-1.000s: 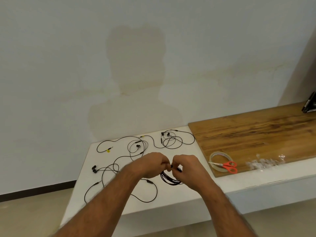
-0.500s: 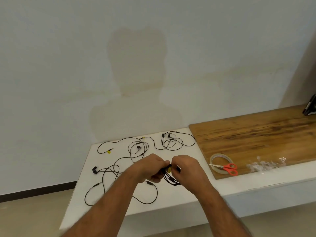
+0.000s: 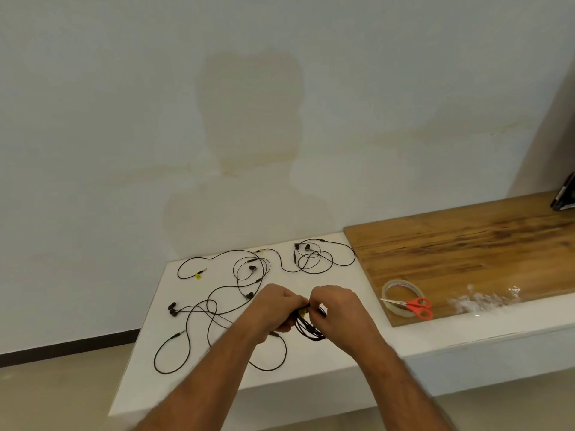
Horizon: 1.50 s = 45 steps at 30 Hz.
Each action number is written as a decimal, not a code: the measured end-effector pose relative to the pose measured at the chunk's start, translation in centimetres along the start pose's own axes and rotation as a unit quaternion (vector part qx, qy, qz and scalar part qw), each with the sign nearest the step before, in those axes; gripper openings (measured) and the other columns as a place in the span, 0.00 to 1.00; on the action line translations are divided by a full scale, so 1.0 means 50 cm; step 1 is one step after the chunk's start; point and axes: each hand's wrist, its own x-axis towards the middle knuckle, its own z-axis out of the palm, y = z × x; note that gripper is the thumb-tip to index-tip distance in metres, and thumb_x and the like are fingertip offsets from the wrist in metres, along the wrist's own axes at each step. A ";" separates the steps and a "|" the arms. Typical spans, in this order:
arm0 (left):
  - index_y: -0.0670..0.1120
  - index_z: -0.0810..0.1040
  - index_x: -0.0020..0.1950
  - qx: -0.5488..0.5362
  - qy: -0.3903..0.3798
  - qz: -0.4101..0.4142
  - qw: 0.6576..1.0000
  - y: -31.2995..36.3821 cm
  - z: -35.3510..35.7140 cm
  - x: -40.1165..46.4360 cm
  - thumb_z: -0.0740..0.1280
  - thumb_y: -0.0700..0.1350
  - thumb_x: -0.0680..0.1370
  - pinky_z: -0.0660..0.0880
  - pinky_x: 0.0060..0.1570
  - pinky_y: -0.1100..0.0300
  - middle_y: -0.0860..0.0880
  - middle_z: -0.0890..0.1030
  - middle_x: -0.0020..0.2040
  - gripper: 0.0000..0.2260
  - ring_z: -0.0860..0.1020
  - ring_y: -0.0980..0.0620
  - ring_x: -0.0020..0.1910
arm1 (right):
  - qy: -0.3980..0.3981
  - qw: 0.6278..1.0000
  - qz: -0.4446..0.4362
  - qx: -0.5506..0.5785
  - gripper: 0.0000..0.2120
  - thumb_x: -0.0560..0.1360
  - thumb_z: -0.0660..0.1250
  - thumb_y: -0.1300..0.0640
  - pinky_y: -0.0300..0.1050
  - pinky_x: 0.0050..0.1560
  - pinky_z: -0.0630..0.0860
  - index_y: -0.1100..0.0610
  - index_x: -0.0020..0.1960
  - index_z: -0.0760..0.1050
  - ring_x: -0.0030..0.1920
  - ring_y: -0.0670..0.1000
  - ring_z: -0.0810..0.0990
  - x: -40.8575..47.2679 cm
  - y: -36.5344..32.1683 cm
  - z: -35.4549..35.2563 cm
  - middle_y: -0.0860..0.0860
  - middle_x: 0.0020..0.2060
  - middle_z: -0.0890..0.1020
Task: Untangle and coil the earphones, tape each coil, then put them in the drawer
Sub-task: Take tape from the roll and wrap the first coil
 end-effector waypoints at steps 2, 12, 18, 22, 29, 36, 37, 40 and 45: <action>0.44 0.73 0.27 0.038 0.015 0.010 0.999 -0.007 0.003 0.005 0.67 0.42 0.76 0.70 0.32 0.60 0.50 0.70 0.24 0.16 0.67 0.52 0.25 | -0.020 0.999 0.021 0.021 0.02 0.73 0.67 0.59 0.45 0.39 0.75 0.56 0.41 0.77 0.37 0.48 0.76 -0.002 0.002 0.000 0.48 0.35 0.80; 0.43 0.80 0.33 0.277 0.045 0.038 0.959 -0.039 0.007 0.015 0.68 0.48 0.71 0.69 0.33 0.60 0.48 0.75 0.29 0.11 0.69 0.52 0.28 | -0.109 0.972 0.136 0.156 0.01 0.72 0.72 0.54 0.36 0.52 0.78 0.51 0.43 0.81 0.45 0.38 0.81 -0.011 0.010 -0.012 0.42 0.39 0.84; 0.41 0.83 0.38 0.307 0.043 0.058 0.949 -0.042 0.016 0.015 0.67 0.48 0.72 0.67 0.32 0.61 0.49 0.76 0.30 0.11 0.69 0.53 0.28 | -0.140 0.965 0.141 0.170 0.02 0.71 0.71 0.56 0.40 0.49 0.80 0.49 0.41 0.80 0.43 0.42 0.82 -0.009 0.009 -0.011 0.45 0.39 0.84; 0.41 0.83 0.40 0.310 0.039 0.074 0.947 -0.045 0.013 0.013 0.67 0.48 0.73 0.64 0.30 0.61 0.48 0.73 0.30 0.12 0.66 0.53 0.27 | -0.131 0.964 0.152 0.176 0.01 0.70 0.71 0.54 0.43 0.45 0.81 0.50 0.40 0.80 0.41 0.43 0.82 -0.012 0.018 -0.013 0.45 0.37 0.83; 0.42 0.83 0.41 0.311 0.024 0.103 0.945 -0.045 0.012 0.004 0.66 0.49 0.74 0.65 0.31 0.60 0.49 0.73 0.29 0.12 0.66 0.53 0.28 | -0.142 0.955 0.178 0.190 0.03 0.69 0.73 0.55 0.43 0.41 0.81 0.53 0.40 0.80 0.37 0.45 0.83 -0.010 0.015 -0.014 0.48 0.35 0.84; 0.50 0.84 0.49 0.287 -0.039 0.132 0.948 -0.049 -0.004 -0.004 0.66 0.52 0.78 0.69 0.38 0.66 0.57 0.78 0.36 0.09 0.74 0.60 0.35 | -0.155 0.941 0.195 0.230 0.04 0.67 0.74 0.55 0.43 0.39 0.79 0.53 0.39 0.81 0.35 0.46 0.81 -0.014 0.023 -0.023 0.50 0.34 0.84; 0.51 0.84 0.49 0.284 -0.049 0.131 0.949 -0.050 -0.005 -0.005 0.66 0.53 0.78 0.70 0.39 0.65 0.57 0.79 0.37 0.09 0.75 0.61 0.36 | -0.161 0.939 0.196 0.231 0.03 0.67 0.74 0.56 0.42 0.39 0.79 0.54 0.39 0.81 0.35 0.46 0.81 -0.014 0.024 -0.024 0.50 0.34 0.84; 0.52 0.84 0.49 0.277 -0.071 0.128 0.950 -0.055 -0.007 -0.003 0.69 0.53 0.76 0.74 0.43 0.63 0.56 0.81 0.40 0.08 0.77 0.59 0.40 | -0.175 0.935 0.200 0.233 0.02 0.66 0.72 0.59 0.42 0.39 0.78 0.54 0.38 0.80 0.34 0.44 0.80 -0.014 0.023 -0.026 0.50 0.34 0.83; 0.53 0.85 0.47 0.287 -0.076 0.153 0.943 -0.055 -0.005 -0.002 0.72 0.52 0.73 0.75 0.44 0.60 0.54 0.83 0.41 0.06 0.77 0.59 0.39 | -0.189 0.931 0.193 0.244 0.02 0.67 0.72 0.60 0.43 0.40 0.79 0.54 0.38 0.80 0.35 0.45 0.80 -0.015 0.023 -0.028 0.51 0.34 0.84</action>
